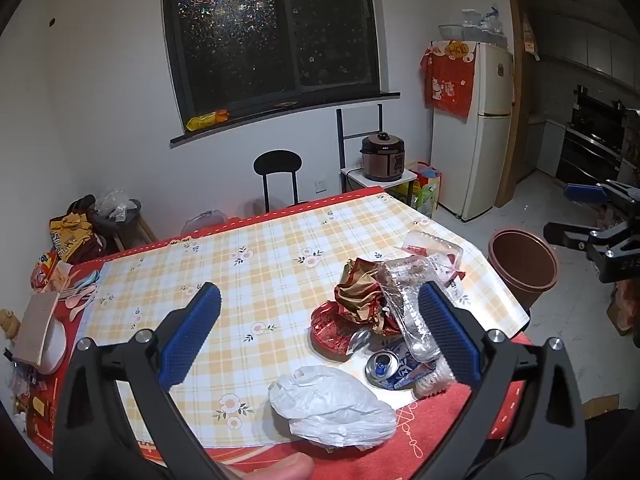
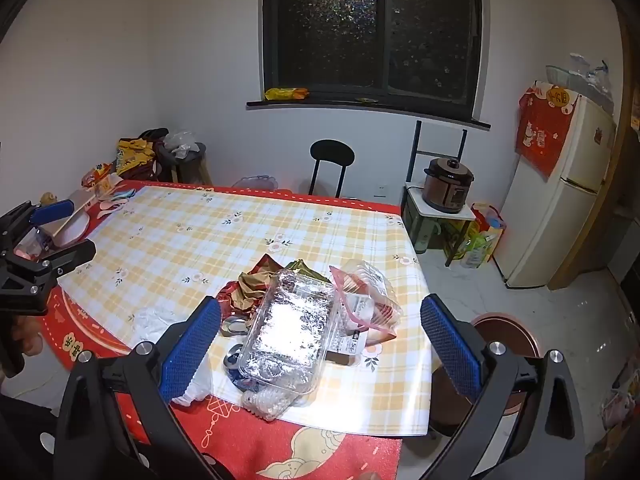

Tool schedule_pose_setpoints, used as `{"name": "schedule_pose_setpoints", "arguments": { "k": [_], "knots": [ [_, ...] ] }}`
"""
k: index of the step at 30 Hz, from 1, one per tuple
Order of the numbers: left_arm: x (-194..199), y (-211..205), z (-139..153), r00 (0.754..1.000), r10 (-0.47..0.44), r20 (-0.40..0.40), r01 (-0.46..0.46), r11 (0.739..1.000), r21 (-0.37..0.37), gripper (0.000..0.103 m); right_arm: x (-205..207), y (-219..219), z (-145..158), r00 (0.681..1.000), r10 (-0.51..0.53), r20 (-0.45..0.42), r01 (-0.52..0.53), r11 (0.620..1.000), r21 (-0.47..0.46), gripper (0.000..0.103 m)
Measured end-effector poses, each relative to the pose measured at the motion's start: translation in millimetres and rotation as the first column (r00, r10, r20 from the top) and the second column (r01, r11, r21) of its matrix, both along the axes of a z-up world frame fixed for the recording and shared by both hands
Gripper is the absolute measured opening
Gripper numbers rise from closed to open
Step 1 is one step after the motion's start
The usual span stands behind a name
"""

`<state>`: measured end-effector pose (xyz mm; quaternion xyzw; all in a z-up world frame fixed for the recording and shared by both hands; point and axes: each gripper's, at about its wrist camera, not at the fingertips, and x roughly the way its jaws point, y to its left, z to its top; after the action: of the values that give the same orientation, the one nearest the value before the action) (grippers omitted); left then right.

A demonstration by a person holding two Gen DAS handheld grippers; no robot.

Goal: Collect trash

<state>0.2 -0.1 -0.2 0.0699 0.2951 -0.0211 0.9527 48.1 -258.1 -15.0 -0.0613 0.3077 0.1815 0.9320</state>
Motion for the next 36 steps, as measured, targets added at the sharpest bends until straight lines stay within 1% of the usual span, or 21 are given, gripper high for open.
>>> {"name": "schedule_pose_setpoints", "arguments": {
  "k": [36],
  "knots": [
    [2.3, 6.3, -2.1, 1.0, 0.016, 0.006, -0.016, 1.0, -0.007, 0.097, 5.8, 2.8, 1.1, 1.0, -0.004, 0.001, 0.004, 1.0, -0.01, 0.098]
  ]
}}
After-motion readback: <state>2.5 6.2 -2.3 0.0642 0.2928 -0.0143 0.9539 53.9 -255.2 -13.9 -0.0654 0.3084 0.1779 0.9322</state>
